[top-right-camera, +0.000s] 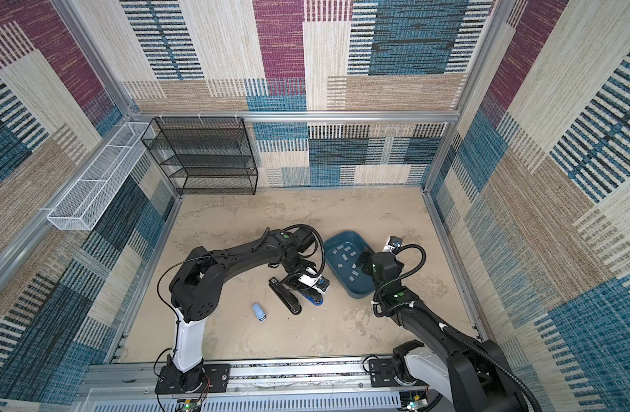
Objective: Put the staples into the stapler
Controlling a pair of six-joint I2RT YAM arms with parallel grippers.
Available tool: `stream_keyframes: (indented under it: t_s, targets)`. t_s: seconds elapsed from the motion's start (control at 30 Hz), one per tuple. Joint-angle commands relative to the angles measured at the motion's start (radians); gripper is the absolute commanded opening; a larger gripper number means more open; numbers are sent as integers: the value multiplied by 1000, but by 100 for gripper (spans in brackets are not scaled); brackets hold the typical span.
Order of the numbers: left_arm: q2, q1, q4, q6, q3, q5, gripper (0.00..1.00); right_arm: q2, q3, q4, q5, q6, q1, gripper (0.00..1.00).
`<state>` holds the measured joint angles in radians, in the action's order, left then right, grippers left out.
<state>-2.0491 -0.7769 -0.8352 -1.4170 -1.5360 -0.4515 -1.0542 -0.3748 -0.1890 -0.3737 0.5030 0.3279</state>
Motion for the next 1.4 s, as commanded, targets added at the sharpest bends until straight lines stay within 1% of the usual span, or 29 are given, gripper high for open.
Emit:
stream_keyframes:
  t_s: [0.0, 0.03, 0.1, 0.13, 0.17, 0.2, 0.27, 0.37, 0.4, 0.5, 0.53, 0.57, 0.67, 0.8, 0.93, 1.0, 1.13, 1.37]
  targets:
    - [0, -1, -28, -26, -12, -19, 39, -3, -4, -24, 5, -1, 1, 100]
    - [-2, 0, -30, -27, -14, -19, 37, -3, -5, -24, 5, -2, 1, 100]
    - [-6, -1, -44, -33, -23, -21, 28, 0, -5, -23, 8, -4, 1, 100]
    - [-12, -1, -57, -38, -32, -21, 19, 4, -7, -19, 6, -6, 1, 100]
    - [-15, 0, -78, -47, -42, -22, 8, 11, -8, -15, 14, -10, 1, 100]
    - [-15, -1, -95, -56, -51, -22, 0, 23, -7, -16, 31, -18, 1, 99]
    - [-4, 2, -115, -68, -53, -19, 0, 70, 3, -45, 129, -57, 2, 92]
    - [41, 24, -138, -81, -50, -47, 0, 166, 46, -142, 312, -113, 24, 76]
    - [59, 34, -142, -85, -47, -61, 0, 193, 62, -169, 340, -125, 43, 72]
    - [116, 89, -142, -114, -35, -120, 0, 269, 101, -220, 373, -154, 134, 62]
    - [123, 113, -142, -117, -38, -171, 0, 289, 113, -235, 383, -164, 170, 59]
    - [127, 137, -142, -115, -42, -197, 0, 304, 123, -251, 397, -174, 205, 56]
    - [131, 183, -145, -118, -31, -246, 0, 327, 158, -295, 413, -197, 299, 48]
    - [125, 196, -145, -151, -4, -287, 0, 299, 199, -363, 427, -228, 384, 42]
    - [113, 232, -145, -184, -6, -376, 0, 199, 217, -445, 461, -266, 456, 39]
    - [112, 240, -145, -190, -7, -395, 0, 130, 216, -481, 460, -283, 485, 39]
    - [114, 240, -145, -187, -5, -399, 0, 12, 195, -513, 449, -299, 494, 38]
    - [142, 228, -145, -180, 9, -388, 0, -95, 142, -533, 459, -345, 495, 35]
